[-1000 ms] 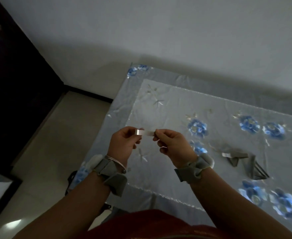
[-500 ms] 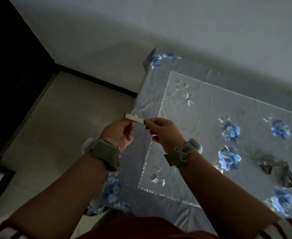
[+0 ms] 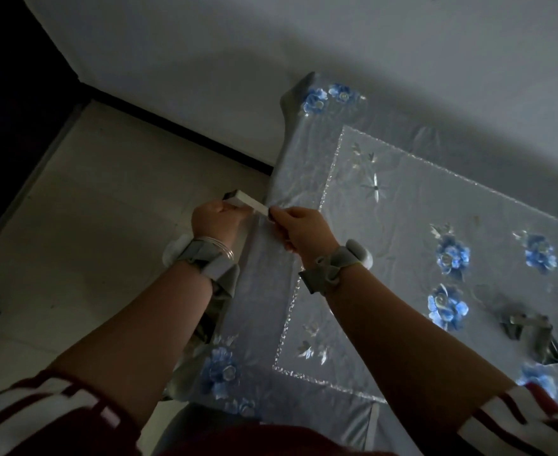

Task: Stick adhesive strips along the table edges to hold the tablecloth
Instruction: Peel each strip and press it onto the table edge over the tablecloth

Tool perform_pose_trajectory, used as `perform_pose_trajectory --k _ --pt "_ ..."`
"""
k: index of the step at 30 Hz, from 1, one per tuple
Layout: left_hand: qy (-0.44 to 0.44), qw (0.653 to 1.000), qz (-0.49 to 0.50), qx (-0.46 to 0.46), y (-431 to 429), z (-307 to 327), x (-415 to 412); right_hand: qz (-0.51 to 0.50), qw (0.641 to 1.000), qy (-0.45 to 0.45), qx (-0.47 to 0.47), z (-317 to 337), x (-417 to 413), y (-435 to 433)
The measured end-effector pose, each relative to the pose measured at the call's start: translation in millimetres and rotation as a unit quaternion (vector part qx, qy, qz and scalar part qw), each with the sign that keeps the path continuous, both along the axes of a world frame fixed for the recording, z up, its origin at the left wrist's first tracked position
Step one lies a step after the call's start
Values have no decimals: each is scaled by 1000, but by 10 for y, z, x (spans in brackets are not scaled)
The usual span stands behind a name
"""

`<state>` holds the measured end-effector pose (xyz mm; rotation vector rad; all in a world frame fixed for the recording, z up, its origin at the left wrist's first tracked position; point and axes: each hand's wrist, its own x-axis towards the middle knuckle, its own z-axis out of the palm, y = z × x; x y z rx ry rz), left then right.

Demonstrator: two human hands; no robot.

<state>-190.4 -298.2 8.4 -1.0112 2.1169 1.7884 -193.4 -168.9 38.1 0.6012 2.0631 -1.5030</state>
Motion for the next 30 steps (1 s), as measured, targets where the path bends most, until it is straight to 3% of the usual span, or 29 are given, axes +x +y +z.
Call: perform_pose_trajectory --k 13,19,27,30 --pt "-52 999 -1 -6 -13 -224 -142 61 980 114 151 -247 17 19" --pt "-85 996 11 0 88 -248 -139 60 980 114 155 -254 -1 6" --pt "-120 987 23 103 123 -314 -112 57 983 95 144 -167 16 12" --pt "-121 988 1 95 122 -339 -104 79 977 102 167 -141 -15 4"
